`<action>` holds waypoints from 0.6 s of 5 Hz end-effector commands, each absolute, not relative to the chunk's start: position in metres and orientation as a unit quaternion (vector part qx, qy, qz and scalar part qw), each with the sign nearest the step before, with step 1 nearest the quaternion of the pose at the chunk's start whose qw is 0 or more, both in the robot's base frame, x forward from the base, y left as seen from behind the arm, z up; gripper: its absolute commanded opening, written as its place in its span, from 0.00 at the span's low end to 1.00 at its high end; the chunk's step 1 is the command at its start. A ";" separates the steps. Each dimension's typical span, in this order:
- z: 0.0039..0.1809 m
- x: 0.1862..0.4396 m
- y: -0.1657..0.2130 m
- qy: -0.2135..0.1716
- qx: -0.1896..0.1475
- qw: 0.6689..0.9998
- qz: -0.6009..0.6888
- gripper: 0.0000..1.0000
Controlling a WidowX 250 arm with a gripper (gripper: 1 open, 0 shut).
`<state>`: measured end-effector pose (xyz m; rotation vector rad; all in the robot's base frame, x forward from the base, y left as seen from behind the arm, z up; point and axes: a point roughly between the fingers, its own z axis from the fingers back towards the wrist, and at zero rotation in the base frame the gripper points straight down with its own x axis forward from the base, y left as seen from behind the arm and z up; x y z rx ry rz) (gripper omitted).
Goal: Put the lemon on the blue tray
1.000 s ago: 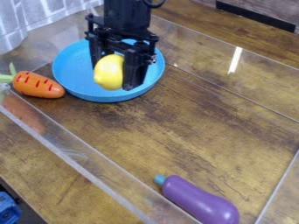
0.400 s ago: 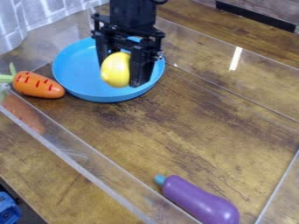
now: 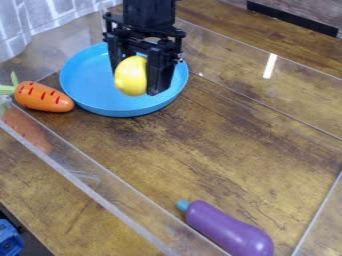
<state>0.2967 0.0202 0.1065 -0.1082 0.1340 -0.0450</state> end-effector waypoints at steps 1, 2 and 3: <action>0.118 0.305 0.030 0.043 -0.052 0.998 -0.013 0.00; 0.117 0.305 0.033 0.044 -0.054 0.997 -0.014 0.00; 0.115 0.307 0.034 0.045 -0.056 0.997 -0.016 0.00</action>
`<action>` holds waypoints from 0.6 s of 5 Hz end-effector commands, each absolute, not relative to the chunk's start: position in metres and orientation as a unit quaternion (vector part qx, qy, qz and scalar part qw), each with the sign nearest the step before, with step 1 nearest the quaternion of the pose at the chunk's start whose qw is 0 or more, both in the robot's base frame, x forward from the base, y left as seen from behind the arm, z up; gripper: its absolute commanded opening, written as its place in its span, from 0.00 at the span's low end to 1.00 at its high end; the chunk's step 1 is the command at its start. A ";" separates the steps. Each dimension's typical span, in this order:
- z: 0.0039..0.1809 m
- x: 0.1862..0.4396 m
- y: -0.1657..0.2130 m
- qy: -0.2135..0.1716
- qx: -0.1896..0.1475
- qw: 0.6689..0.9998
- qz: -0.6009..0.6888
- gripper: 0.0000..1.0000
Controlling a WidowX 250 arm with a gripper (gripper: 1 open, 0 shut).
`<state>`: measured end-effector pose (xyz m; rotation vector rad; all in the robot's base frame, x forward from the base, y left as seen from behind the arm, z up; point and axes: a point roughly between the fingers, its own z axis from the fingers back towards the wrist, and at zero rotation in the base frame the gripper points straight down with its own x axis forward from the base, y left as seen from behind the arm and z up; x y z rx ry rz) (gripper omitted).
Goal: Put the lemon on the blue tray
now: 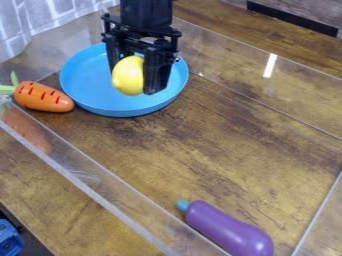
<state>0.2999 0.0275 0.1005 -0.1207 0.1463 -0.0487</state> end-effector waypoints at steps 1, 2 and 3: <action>0.113 0.308 0.036 0.046 -0.058 0.997 -0.018 0.00; 0.112 0.309 0.038 0.047 -0.061 0.997 -0.019 0.00; 0.113 0.313 0.038 0.047 -0.063 0.997 -0.019 1.00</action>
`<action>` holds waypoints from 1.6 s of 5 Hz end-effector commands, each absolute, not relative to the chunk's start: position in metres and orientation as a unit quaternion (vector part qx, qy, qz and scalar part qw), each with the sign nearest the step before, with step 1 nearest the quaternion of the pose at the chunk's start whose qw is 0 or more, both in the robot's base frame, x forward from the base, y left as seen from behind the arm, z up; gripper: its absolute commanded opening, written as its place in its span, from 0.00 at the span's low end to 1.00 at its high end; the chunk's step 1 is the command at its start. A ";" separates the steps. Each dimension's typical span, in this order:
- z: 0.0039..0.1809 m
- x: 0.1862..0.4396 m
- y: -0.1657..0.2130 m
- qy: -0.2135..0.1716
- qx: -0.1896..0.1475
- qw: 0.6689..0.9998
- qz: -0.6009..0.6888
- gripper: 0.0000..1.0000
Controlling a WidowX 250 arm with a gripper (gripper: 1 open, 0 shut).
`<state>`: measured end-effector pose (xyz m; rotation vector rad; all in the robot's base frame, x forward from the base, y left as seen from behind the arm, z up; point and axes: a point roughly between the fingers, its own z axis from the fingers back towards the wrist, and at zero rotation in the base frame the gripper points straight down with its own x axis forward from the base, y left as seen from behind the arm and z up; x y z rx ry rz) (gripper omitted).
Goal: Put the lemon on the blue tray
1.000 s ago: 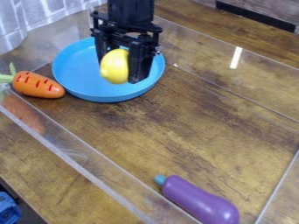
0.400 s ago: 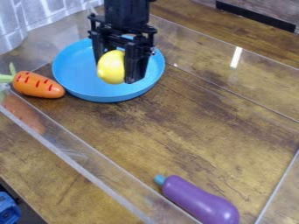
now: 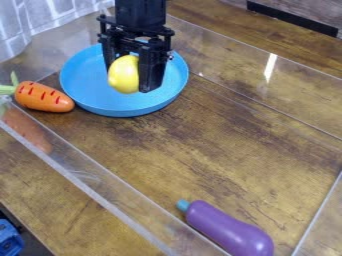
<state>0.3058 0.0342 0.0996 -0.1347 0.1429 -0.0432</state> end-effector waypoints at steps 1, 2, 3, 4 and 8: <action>0.114 0.316 0.038 0.046 -0.065 0.997 -0.019 1.00; 0.114 0.320 0.038 0.046 -0.066 0.997 -0.019 1.00; 0.114 0.326 0.041 0.045 -0.065 0.997 -0.018 0.00; 0.113 0.332 0.046 0.043 -0.063 0.997 -0.017 0.00; 0.106 0.348 0.068 0.043 -0.047 0.998 -0.012 0.00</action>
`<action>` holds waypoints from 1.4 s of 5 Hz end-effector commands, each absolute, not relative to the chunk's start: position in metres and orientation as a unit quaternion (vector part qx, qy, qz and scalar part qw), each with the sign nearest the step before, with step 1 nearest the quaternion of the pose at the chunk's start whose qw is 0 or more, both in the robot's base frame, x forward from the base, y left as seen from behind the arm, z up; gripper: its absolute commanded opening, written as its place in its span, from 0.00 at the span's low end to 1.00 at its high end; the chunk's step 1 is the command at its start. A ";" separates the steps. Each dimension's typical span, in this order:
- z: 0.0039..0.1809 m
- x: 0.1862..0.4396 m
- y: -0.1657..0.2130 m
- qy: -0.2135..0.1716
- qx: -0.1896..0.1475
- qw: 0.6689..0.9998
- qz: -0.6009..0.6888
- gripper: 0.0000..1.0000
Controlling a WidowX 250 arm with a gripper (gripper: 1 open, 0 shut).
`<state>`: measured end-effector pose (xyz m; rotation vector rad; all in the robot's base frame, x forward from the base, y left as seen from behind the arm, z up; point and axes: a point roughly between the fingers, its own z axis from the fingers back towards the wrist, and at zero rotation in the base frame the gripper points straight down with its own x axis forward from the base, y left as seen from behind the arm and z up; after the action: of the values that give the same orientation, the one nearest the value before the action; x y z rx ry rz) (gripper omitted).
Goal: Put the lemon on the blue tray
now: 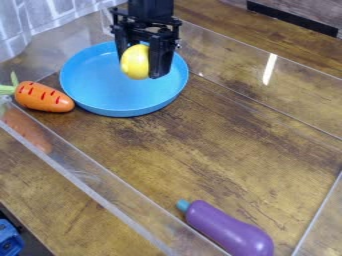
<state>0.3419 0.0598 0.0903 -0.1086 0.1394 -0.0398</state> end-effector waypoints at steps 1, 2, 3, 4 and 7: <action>0.102 0.352 0.075 0.045 -0.040 0.998 -0.011 0.00; 0.100 0.354 0.078 0.045 -0.038 0.998 -0.014 0.00; 0.097 0.357 0.082 0.045 -0.034 0.998 -0.015 0.00; 0.096 0.359 0.084 0.044 -0.032 0.998 -0.018 0.00; 0.093 0.364 0.088 0.040 -0.029 0.998 -0.028 0.00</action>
<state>0.3570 0.0748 0.0726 -0.0783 0.1503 -0.0824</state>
